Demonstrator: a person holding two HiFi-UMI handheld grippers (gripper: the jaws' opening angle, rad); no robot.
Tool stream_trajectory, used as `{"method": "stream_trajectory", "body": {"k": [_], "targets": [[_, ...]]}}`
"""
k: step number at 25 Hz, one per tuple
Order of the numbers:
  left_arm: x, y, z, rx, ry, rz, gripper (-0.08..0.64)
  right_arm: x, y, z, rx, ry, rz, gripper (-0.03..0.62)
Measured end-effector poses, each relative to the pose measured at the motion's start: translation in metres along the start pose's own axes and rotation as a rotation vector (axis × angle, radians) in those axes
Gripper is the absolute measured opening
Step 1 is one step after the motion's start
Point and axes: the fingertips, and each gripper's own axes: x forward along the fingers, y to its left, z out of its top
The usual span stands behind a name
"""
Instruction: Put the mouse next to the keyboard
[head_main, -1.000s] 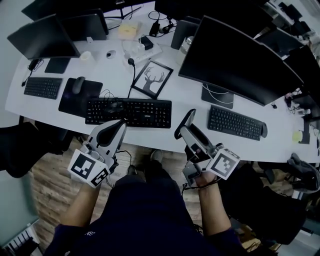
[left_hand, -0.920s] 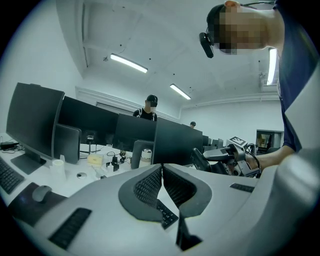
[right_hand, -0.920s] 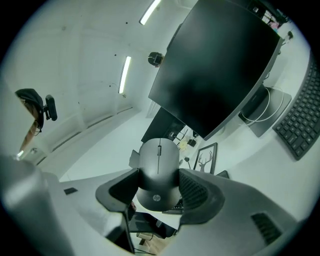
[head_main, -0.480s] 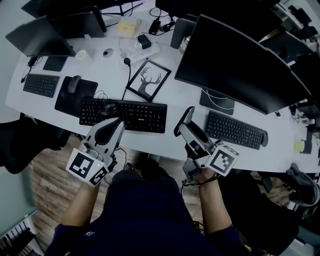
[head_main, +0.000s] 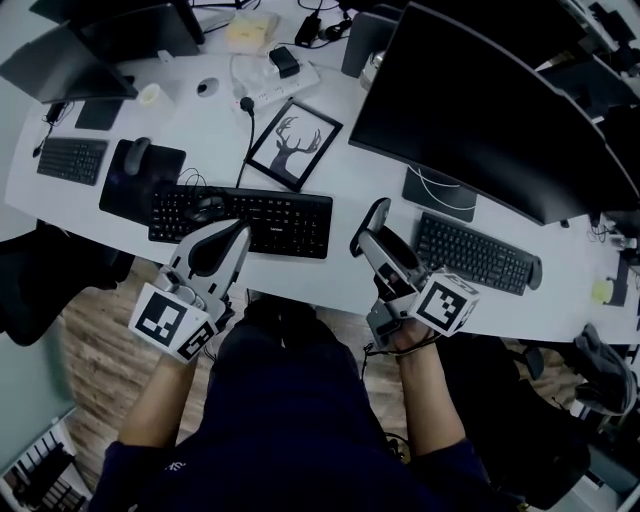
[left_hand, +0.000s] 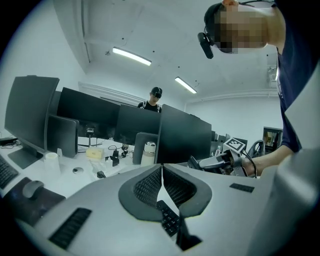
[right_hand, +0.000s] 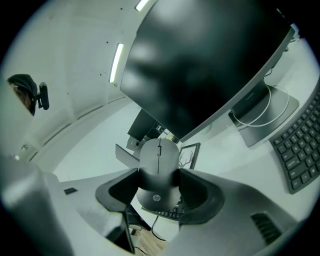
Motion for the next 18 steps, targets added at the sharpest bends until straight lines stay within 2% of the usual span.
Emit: {"method": "stream_trajectory", "body": {"k": [10, 18], "targets": [[0.015, 0.008, -0.02, -0.016, 0.04, -0.063, 0.037, 0.006, -0.041, -0.022, 0.005, 0.019, -0.127, 0.258], [0.023, 0.028, -0.034, -0.024, 0.078, -0.14, 0.037, 0.01, -0.072, -0.048, 0.022, 0.029, -0.267, 0.258]]}}
